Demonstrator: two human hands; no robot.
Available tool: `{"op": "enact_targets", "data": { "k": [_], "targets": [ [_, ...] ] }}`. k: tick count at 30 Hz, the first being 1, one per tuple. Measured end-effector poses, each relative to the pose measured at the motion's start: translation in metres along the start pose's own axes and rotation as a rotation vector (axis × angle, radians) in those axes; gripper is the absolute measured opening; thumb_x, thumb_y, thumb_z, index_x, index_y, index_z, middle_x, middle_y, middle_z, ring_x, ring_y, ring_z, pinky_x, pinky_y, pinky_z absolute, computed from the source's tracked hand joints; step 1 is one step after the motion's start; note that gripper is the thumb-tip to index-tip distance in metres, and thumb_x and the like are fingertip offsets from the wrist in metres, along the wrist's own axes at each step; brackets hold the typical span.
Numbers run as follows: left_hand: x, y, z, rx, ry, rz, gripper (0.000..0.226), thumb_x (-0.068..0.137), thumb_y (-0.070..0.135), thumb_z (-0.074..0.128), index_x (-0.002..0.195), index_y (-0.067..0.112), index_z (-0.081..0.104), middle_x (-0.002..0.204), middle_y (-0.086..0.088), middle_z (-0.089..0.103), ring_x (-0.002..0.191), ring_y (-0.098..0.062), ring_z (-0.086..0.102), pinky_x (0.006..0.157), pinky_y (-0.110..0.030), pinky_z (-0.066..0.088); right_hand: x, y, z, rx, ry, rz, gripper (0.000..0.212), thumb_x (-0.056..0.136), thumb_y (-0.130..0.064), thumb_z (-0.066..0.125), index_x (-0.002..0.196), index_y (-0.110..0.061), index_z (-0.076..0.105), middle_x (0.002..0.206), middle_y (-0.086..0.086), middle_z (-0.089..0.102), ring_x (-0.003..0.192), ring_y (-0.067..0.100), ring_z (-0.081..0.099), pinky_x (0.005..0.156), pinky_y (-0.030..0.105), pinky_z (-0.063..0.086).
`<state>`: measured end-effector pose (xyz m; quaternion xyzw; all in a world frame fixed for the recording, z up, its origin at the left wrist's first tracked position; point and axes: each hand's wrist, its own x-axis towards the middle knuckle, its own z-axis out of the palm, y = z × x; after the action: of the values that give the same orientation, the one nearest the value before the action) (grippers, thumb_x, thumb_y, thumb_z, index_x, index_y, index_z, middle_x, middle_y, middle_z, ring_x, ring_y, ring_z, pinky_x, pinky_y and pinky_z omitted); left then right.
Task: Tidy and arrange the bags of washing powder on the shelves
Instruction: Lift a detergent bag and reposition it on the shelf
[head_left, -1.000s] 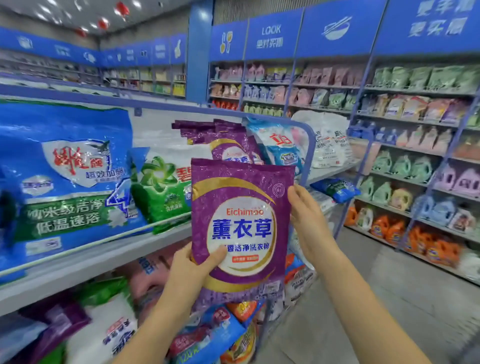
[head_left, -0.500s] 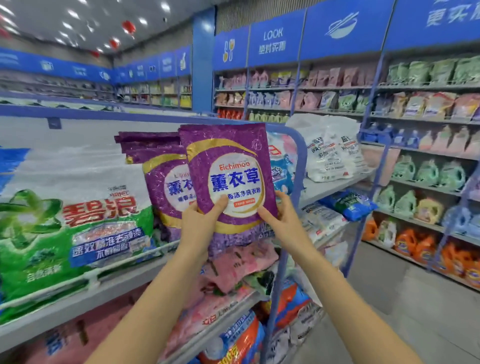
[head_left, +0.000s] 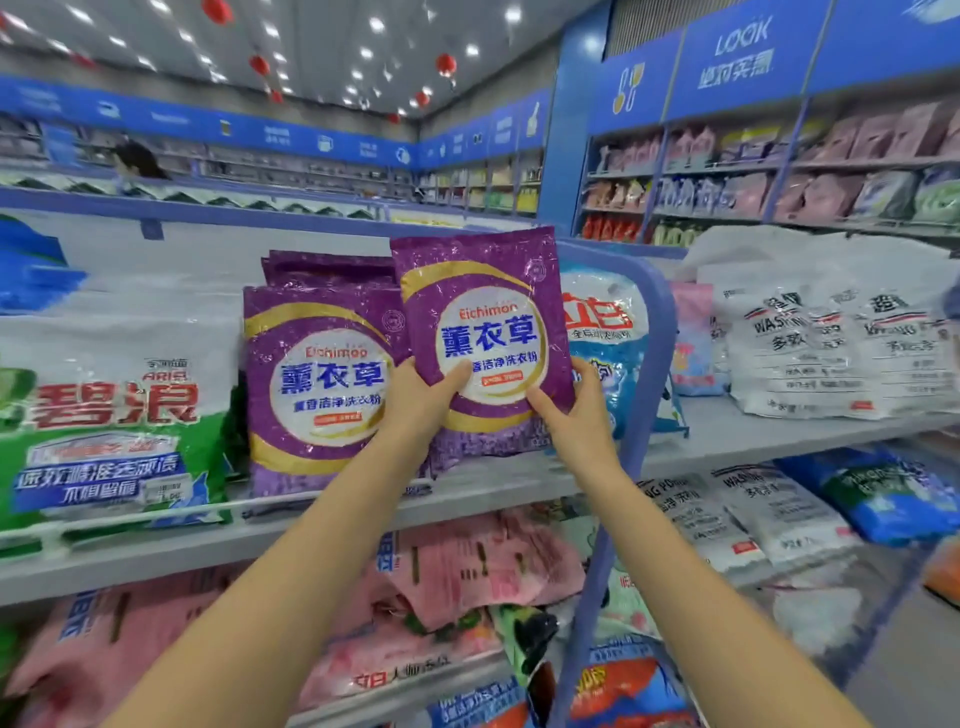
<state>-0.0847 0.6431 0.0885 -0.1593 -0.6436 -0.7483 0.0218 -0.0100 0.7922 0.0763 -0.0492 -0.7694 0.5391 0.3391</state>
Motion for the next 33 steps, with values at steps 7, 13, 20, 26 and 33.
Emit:
{"op": "enact_targets", "data": {
  "k": [7,13,20,26,33],
  "targets": [
    [0.012,-0.008,0.017,0.096,0.203,0.101,0.051,0.085,0.012,0.066,0.129,0.010,0.040,0.112,-0.001,0.059,0.099,-0.017,0.059,0.080,-0.030,0.048,0.009,0.007,0.007,-0.056,-0.015,-0.049,0.050,0.087,-0.019,0.065,0.126,-0.023,0.033,0.118,-0.004,0.055,0.107,0.011,0.058,0.096,0.036,0.047],
    [0.004,-0.022,0.022,0.340,0.312,0.264,0.080,0.084,0.004,0.060,0.148,0.010,0.012,0.146,-0.012,0.033,0.134,-0.025,0.033,0.111,-0.038,0.031,-0.008,0.023,0.026,-0.497,-0.259,-0.082,0.076,0.094,-0.029,0.053,0.150,-0.016,0.004,0.154,0.016,0.013,0.141,0.027,0.019,0.112,0.039,0.025],
    [-0.016,-0.012,0.006,1.068,0.238,0.733,0.063,0.084,0.020,0.066,0.141,0.009,0.040,0.149,-0.019,0.032,0.139,-0.037,0.029,0.114,-0.051,0.023,-0.016,0.044,0.027,-0.760,-0.018,-0.415,0.063,0.095,-0.033,0.049,0.149,-0.015,0.021,0.157,0.018,0.005,0.145,0.031,0.003,0.116,0.042,0.008],
    [-0.028,-0.050,-0.014,1.686,0.040,0.468,0.065,0.097,0.056,0.023,0.152,0.028,0.004,0.160,-0.011,-0.003,0.147,-0.032,-0.005,0.109,-0.057,-0.019,-0.004,0.064,0.023,-0.992,-0.329,-0.409,0.067,0.094,-0.058,0.014,0.145,-0.026,-0.014,0.155,0.003,-0.019,0.144,0.018,-0.015,0.115,0.030,-0.011],
    [-0.014,-0.054,-0.013,1.769,0.003,0.333,0.066,0.091,0.064,0.004,0.147,0.035,-0.017,0.159,-0.003,-0.018,0.146,-0.028,-0.014,0.107,-0.061,-0.017,0.010,0.050,0.021,-1.125,-0.457,-0.334,0.071,0.093,-0.061,0.014,0.147,-0.026,-0.016,0.157,0.008,-0.013,0.146,0.021,-0.007,0.116,0.033,-0.003]
  ]
}}
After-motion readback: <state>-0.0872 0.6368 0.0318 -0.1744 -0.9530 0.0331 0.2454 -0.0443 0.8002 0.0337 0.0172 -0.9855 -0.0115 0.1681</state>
